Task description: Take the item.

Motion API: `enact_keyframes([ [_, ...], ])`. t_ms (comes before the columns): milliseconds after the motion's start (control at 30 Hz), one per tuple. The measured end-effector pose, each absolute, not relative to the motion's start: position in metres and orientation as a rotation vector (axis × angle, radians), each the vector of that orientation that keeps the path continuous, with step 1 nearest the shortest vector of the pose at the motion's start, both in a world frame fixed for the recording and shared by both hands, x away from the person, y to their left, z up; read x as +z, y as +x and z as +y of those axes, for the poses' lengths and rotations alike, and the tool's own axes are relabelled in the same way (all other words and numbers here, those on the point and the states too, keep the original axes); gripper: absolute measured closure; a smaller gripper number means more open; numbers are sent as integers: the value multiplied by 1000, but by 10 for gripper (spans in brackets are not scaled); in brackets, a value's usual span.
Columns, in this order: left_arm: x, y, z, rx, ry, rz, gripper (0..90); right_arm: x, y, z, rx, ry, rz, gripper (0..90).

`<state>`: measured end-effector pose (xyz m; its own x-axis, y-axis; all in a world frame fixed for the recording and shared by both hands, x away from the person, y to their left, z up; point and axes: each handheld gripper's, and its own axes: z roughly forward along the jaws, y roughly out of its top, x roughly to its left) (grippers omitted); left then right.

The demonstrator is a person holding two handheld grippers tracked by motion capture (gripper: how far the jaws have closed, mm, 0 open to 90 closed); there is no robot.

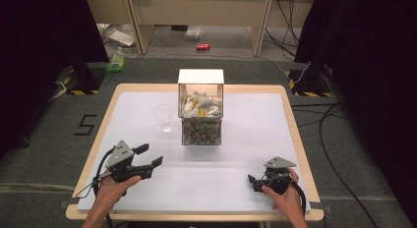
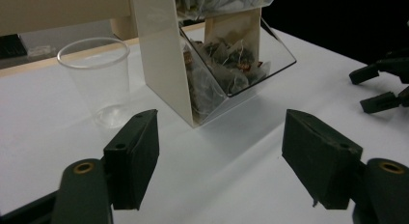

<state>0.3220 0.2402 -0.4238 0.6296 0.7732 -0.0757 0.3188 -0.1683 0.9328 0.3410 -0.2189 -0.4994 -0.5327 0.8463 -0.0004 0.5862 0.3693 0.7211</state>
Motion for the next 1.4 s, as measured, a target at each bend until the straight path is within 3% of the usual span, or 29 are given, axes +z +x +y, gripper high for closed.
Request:
enact_keyframes([
  [433, -398, 329, 231, 548, 1708, 840, 358, -499, 341, -219, 963, 1252, 2263, 110],
  [1400, -330, 364, 182, 563, 1707, 727, 330, -500, 342, -219, 965, 1242, 2268, 105],
])
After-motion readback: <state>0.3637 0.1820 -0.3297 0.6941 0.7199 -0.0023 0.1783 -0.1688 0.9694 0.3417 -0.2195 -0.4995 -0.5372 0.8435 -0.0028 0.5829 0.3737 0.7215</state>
